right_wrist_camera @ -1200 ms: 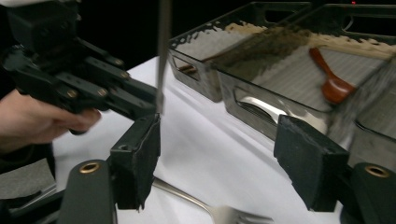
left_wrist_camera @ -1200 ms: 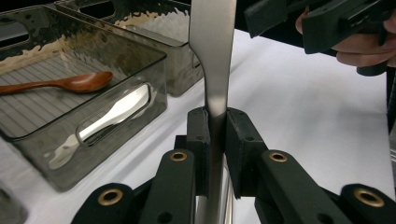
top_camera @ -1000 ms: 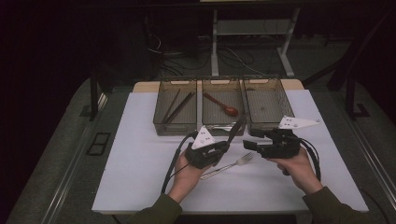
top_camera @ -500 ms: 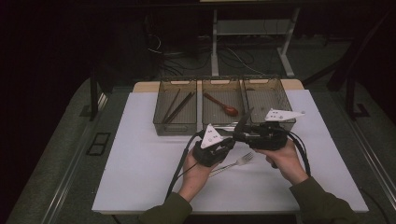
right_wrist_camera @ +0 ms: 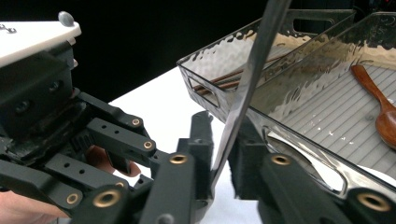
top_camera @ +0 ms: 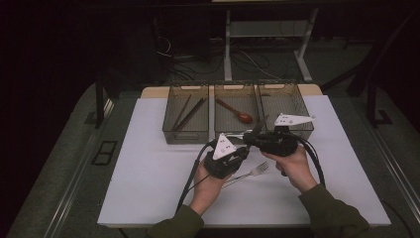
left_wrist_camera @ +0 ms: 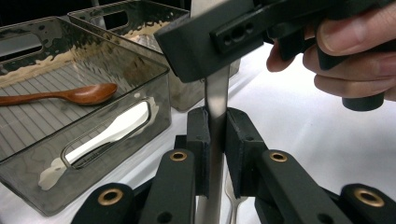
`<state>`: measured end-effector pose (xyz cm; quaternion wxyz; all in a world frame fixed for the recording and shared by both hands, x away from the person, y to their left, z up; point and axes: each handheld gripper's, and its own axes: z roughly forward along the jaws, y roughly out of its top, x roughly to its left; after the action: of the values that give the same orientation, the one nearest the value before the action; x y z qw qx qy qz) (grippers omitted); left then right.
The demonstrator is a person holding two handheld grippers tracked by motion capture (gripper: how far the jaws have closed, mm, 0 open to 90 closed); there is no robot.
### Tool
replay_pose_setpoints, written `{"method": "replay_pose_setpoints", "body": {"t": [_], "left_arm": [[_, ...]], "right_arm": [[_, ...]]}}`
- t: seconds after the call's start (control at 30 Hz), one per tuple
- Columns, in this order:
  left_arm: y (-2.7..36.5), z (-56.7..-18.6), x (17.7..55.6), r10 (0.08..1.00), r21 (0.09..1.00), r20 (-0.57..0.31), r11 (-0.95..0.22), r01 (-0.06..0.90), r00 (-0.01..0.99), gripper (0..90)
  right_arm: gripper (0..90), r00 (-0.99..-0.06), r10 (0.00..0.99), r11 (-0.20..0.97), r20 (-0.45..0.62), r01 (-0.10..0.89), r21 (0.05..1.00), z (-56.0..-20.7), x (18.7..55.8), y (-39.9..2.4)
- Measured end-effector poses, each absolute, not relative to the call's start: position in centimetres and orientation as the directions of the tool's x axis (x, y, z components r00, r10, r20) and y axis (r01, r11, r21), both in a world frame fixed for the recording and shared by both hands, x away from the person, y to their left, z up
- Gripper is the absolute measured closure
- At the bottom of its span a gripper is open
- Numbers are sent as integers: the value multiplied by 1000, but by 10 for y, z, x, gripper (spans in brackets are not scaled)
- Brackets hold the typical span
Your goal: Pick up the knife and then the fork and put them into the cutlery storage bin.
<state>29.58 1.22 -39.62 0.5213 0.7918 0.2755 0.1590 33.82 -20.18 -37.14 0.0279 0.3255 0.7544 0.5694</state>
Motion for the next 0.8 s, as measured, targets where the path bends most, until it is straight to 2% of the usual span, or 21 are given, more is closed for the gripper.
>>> {"method": "replay_pose_setpoints", "body": {"t": [0.27,0.5,0.8], "left_arm": [[11,-397,296,600,914,-40,-302,272,799,791],[14,-398,298,589,919,-50,-288,267,807,775],[28,-398,298,551,918,-19,-320,233,834,634]], "right_arm": [[874,-785,515,132,345,470,873,-372,338,-202],[877,-785,514,133,346,472,872,-372,339,-201],[877,-769,555,133,317,458,879,-369,341,-212]]}}
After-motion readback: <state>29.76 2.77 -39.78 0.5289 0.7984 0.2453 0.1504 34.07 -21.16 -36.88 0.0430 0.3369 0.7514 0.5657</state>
